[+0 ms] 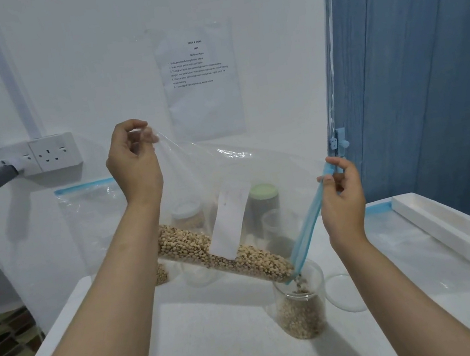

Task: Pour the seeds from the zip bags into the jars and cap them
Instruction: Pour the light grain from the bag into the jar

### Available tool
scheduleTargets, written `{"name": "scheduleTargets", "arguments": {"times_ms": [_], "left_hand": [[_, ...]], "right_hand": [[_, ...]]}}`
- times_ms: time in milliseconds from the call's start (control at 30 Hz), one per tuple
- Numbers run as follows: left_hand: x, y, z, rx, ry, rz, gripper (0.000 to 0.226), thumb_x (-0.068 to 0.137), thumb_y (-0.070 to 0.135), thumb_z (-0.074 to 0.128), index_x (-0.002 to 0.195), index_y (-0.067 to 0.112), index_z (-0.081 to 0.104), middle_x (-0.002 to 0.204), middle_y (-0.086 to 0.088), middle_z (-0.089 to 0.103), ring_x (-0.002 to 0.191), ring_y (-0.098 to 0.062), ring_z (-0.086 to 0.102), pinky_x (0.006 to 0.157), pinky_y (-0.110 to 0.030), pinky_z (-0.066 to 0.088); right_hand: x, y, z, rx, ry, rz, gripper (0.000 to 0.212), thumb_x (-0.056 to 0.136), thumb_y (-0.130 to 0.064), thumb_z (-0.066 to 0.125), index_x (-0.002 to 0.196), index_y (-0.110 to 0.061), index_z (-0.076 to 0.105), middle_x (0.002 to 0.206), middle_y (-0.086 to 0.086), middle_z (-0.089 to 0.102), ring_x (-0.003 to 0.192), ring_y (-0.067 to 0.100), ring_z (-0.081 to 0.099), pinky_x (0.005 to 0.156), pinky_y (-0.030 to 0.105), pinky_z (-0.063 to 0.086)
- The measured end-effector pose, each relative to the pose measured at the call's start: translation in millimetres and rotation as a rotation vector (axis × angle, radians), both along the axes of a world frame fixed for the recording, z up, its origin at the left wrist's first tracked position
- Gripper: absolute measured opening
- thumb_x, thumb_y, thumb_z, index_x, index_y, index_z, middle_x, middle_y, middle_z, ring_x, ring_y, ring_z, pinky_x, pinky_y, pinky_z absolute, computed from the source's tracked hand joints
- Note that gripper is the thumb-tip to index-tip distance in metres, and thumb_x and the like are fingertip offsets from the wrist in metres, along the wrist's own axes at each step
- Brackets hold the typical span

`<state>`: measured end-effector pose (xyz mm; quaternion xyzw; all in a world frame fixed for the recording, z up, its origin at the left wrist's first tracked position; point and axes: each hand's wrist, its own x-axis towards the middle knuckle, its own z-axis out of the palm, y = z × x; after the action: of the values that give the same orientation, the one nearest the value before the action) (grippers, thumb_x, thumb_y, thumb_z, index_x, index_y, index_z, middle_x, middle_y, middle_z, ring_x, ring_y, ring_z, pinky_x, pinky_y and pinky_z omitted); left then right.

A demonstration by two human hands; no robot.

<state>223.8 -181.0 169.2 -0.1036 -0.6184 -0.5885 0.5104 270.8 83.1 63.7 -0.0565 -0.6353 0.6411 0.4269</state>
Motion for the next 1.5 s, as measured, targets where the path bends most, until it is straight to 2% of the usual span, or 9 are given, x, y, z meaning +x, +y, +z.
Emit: {"name": "scheduleTargets", "arguments": {"times_ms": [133, 267, 400, 700, 933, 1033, 1200, 1333, 1500], "left_hand": [[-0.7, 0.2, 0.0, -0.001, 0.001, -0.001, 0.021, 0.095, 0.017, 0.060, 0.090, 0.037, 0.060, 0.077, 0.011, 0.066, 0.075, -0.009, 0.062, 0.084, -0.040, 0.056], [-1.3, 0.4, 0.3, -0.003, 0.004, 0.000, 0.024, 0.095, 0.015, 0.059, 0.089, 0.038, 0.059, 0.078, 0.010, 0.067, 0.075, -0.008, 0.061, 0.084, -0.037, 0.056], [-1.8, 0.6, -0.4, 0.001, 0.008, -0.008, 0.025, 0.095, 0.014, 0.059, 0.088, 0.039, 0.059, 0.077, 0.010, 0.066, 0.076, -0.008, 0.062, 0.085, -0.037, 0.056], [-2.4, 1.5, 0.5, 0.006, 0.012, -0.011, 0.022, 0.095, 0.014, 0.059, 0.089, 0.035, 0.060, 0.078, 0.008, 0.067, 0.074, -0.006, 0.061, 0.084, -0.035, 0.056], [-3.2, 1.1, 0.8, 0.001, 0.004, -0.018, 0.012, 0.095, 0.013, 0.059, 0.095, 0.025, 0.062, 0.078, 0.007, 0.067, 0.076, -0.007, 0.063, 0.084, -0.036, 0.056], [-3.2, 0.9, 1.5, -0.003, 0.005, -0.021, 0.013, 0.095, 0.013, 0.059, 0.094, 0.025, 0.062, 0.077, 0.007, 0.067, 0.075, -0.008, 0.062, 0.084, -0.037, 0.056], [-3.7, 2.1, 2.5, -0.003, 0.017, -0.032, 0.011, 0.095, 0.012, 0.058, 0.095, 0.023, 0.062, 0.077, 0.005, 0.066, 0.073, -0.007, 0.060, 0.083, -0.033, 0.054], [-4.3, 4.6, 3.4, -0.005, 0.026, -0.032, 0.009, 0.096, 0.014, 0.059, 0.095, 0.022, 0.062, 0.077, 0.006, 0.066, 0.072, -0.008, 0.058, 0.081, -0.029, 0.052], [-4.8, 6.4, 5.7, -0.010, 0.036, -0.033, 0.011, 0.095, 0.013, 0.059, 0.094, 0.024, 0.061, 0.076, 0.005, 0.066, 0.071, -0.008, 0.058, 0.080, -0.028, 0.051]], "right_hand": [[-0.1, -0.8, 0.2, 0.000, 0.003, 0.005, 0.029, 0.103, -0.014, 0.046, 0.114, -0.038, 0.056, 0.092, -0.007, 0.063, 0.086, 0.003, 0.058, 0.072, 0.014, 0.042], [0.4, -1.0, 0.0, -0.001, -0.001, 0.002, 0.028, 0.104, -0.014, 0.046, 0.114, -0.039, 0.055, 0.092, -0.008, 0.063, 0.083, -0.002, 0.057, 0.066, 0.002, 0.039], [0.1, -1.1, -0.5, -0.003, -0.003, -0.003, 0.028, 0.104, -0.014, 0.046, 0.114, -0.038, 0.055, 0.093, -0.007, 0.064, 0.079, -0.012, 0.055, 0.065, -0.001, 0.038], [1.0, -1.0, -1.7, -0.018, -0.010, -0.013, 0.028, 0.104, -0.015, 0.046, 0.115, -0.038, 0.056, 0.093, -0.008, 0.064, 0.079, -0.012, 0.055, 0.065, -0.001, 0.038], [1.3, -2.6, -1.0, -0.031, -0.009, -0.024, 0.028, 0.104, -0.013, 0.045, 0.116, -0.035, 0.056, 0.094, -0.005, 0.064, 0.077, -0.013, 0.054, 0.064, -0.001, 0.038], [1.6, -2.9, -1.0, -0.027, -0.016, -0.028, 0.027, 0.104, -0.015, 0.045, 0.117, -0.035, 0.057, 0.093, -0.008, 0.063, 0.077, -0.012, 0.054, 0.066, 0.003, 0.040], [2.8, -3.7, 0.5, -0.025, -0.009, -0.037, 0.028, 0.104, -0.014, 0.045, 0.114, -0.038, 0.055, 0.092, -0.010, 0.063, 0.079, -0.008, 0.054, 0.074, 0.016, 0.041], [3.3, -2.4, 0.0, -0.026, -0.007, -0.045, 0.028, 0.104, -0.014, 0.046, 0.115, -0.037, 0.055, 0.093, -0.008, 0.064, 0.085, 0.000, 0.056, 0.077, 0.021, 0.043], [5.3, -1.3, -0.2, -0.028, -0.013, -0.051, 0.028, 0.104, -0.014, 0.045, 0.116, -0.037, 0.055, 0.100, 0.000, 0.065, 0.087, -0.001, 0.057, 0.081, 0.027, 0.047]]}}
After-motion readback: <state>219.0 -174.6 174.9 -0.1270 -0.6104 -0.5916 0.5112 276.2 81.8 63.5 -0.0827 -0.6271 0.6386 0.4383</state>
